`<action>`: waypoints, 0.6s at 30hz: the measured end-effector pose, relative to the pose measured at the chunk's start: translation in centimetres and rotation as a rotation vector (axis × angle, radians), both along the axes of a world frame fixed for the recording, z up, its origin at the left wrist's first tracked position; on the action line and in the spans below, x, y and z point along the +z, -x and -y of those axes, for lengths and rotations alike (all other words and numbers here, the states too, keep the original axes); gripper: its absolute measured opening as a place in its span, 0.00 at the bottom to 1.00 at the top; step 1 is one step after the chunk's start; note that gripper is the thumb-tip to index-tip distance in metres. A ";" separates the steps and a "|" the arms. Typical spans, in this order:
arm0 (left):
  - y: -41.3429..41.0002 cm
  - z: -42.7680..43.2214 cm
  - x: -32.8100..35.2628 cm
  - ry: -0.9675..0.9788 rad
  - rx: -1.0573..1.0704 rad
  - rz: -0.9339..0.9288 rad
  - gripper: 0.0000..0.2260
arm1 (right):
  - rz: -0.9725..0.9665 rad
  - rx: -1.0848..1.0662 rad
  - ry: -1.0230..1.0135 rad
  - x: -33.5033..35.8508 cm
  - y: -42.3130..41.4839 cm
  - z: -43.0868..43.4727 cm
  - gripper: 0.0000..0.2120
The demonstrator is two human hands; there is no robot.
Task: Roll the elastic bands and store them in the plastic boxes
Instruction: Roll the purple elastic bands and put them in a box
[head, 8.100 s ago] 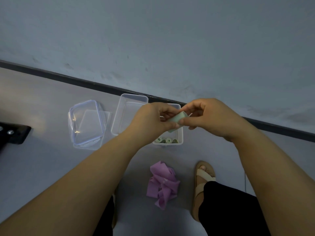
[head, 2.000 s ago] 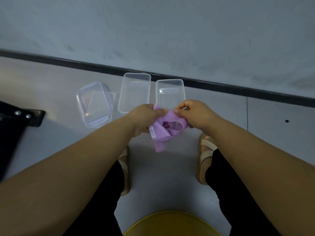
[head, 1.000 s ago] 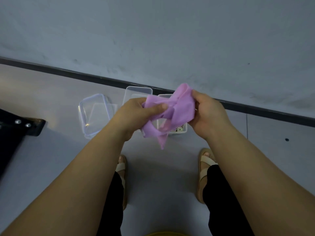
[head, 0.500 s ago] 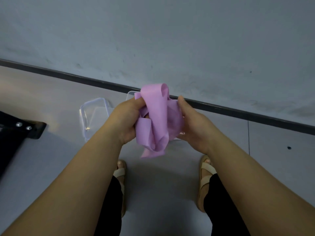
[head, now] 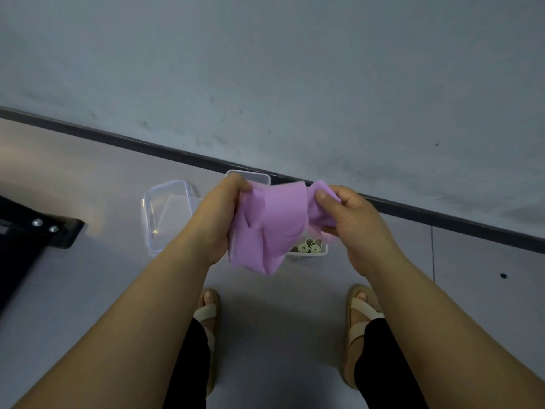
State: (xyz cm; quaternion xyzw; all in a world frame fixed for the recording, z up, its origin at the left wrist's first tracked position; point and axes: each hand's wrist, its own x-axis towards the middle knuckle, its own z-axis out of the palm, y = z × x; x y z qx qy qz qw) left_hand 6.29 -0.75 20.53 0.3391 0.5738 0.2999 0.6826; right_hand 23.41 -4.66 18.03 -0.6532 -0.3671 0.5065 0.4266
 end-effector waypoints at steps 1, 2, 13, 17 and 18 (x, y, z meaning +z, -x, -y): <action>0.0 0.1 0.2 -0.006 -0.078 0.026 0.15 | 0.042 0.024 -0.026 0.1 0.1 0.1 0.07; 0.1 0.3 0.3 -0.020 -0.166 0.025 0.19 | 0.072 0.049 -0.054 0.2 0.2 0.1 0.07; -0.4 1.2 -0.5 -0.538 -0.340 -0.539 0.07 | 0.089 -0.014 0.002 0.3 0.4 -0.2 0.07; -0.6 1.3 -0.5 -0.635 -0.348 -0.543 0.08 | -0.061 -0.097 0.154 0.5 0.7 -0.5 0.09; -0.6 1.3 -0.5 -0.645 -0.344 -0.525 0.09 | -0.056 -0.083 0.177 0.5 0.7 -0.4 0.14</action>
